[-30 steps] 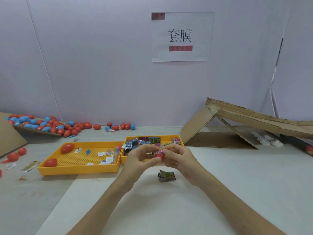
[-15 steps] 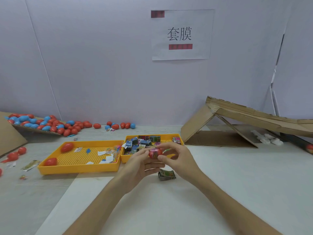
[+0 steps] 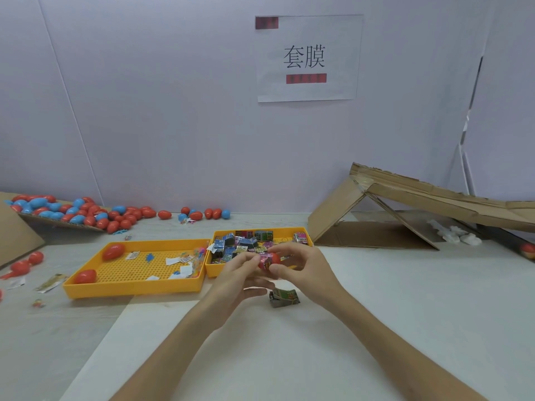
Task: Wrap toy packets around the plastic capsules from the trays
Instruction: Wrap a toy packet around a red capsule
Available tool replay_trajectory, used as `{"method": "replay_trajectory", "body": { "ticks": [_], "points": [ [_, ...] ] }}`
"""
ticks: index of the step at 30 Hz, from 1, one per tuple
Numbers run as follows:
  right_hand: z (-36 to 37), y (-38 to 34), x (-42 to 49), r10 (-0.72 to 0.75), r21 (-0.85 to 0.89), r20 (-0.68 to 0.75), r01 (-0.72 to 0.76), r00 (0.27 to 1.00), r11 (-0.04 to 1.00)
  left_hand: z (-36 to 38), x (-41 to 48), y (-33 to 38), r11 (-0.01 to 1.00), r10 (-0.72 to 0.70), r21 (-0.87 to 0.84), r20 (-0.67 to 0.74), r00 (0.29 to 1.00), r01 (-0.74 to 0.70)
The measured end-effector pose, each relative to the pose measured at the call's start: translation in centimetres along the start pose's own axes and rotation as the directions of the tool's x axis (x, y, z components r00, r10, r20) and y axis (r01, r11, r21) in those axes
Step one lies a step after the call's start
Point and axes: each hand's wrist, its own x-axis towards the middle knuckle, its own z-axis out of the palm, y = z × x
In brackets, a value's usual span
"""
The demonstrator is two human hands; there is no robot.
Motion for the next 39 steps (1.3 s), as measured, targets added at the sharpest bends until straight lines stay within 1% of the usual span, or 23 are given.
{"method": "replay_trajectory", "body": {
  "ticks": [5, 8, 14, 19, 23, 26, 31, 39],
  "points": [
    [0.11, 0.16, 0.08, 0.021, 0.036, -0.011, -0.021, 1.0, 0.999, -0.49, 0.13, -0.16, 0.996, 0.092, 0.027, -0.148, 0.985, -0.089],
    [0.16, 0.35, 0.12, 0.035, 0.069, -0.011, -0.034, 0.999, 0.997, -0.65, 0.19, -0.26, 0.995, 0.094, 0.001, -0.18, 0.979, -0.096],
    [0.25, 0.34, 0.05, 0.064, 0.192, 0.003, -0.063, 0.998, 0.979, -0.57, 0.06, -0.09, 0.995, 0.087, -0.033, -0.178, 0.98, -0.094],
    [0.3, 0.17, 0.08, 0.056, 0.192, 0.008, -0.057, 0.998, 0.98, -0.29, -0.05, -0.12, 0.996, 0.09, -0.012, -0.165, 0.982, -0.093],
    [0.16, 0.06, 0.12, 0.065, 0.231, -0.008, -0.062, 0.998, 0.971, -0.29, -0.13, 0.08, 0.989, 0.138, -0.038, -0.126, 0.982, -0.144],
    [-0.18, 0.02, 0.2, 0.086, 0.308, -0.013, -0.078, 0.996, 0.948, -0.35, -0.1, 0.05, 0.985, 0.173, -0.01, -0.107, 0.979, -0.175],
    [0.0, 0.02, 0.08, 0.162, 0.463, 0.022, -0.153, 0.987, 0.873, -0.64, 0.22, -0.39, 0.982, 0.19, 0.035, -0.15, 0.97, -0.187],
    [-0.01, -0.06, 0.06, 0.189, 0.479, 0.037, -0.183, 0.981, 0.858, -0.61, 0.26, -0.5, 0.978, 0.21, 0.03, -0.151, 0.966, -0.208]
  ]
}}
